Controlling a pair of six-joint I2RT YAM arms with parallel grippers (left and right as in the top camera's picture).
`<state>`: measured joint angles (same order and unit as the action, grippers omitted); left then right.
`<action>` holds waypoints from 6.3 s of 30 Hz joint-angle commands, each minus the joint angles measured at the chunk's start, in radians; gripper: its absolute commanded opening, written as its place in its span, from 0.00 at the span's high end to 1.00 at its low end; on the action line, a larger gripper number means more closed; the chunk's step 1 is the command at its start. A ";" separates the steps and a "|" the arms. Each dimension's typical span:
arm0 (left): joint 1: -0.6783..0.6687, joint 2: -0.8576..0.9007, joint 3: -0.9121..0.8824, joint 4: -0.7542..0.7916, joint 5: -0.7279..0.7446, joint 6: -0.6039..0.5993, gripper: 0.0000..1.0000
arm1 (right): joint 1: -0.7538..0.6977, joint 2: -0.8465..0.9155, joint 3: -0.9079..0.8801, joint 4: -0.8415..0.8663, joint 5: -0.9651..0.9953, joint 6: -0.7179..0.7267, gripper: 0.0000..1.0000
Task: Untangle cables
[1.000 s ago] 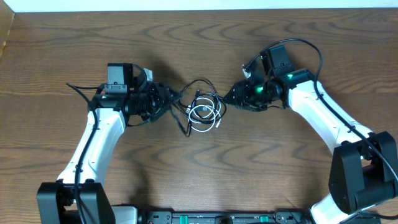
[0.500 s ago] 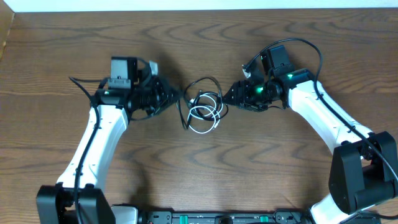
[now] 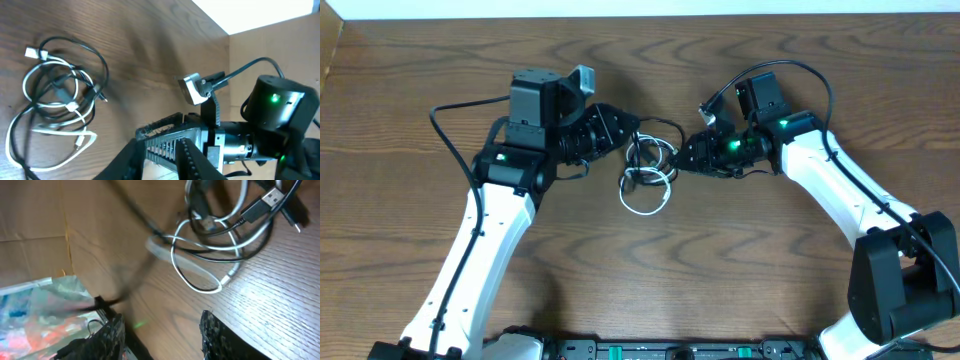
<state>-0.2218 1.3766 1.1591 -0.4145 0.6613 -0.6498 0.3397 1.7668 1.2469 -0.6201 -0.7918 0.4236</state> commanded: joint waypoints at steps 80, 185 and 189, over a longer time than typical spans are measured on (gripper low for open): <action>0.244 0.374 -0.003 -0.073 -0.567 0.122 0.93 | 0.029 -0.014 0.010 0.022 0.016 0.024 0.32; 0.222 -0.179 -0.006 -0.234 -0.210 -0.147 0.77 | -0.033 -0.480 0.010 0.346 0.239 0.179 0.99; 0.222 -0.179 -0.009 -0.253 -0.210 -0.102 0.67 | -0.033 -0.518 0.010 0.459 0.188 0.232 0.99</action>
<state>-0.0025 1.2022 1.1458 -0.6537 0.4831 -0.8185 0.3218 1.2865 1.2465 -0.2111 -0.5518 0.5797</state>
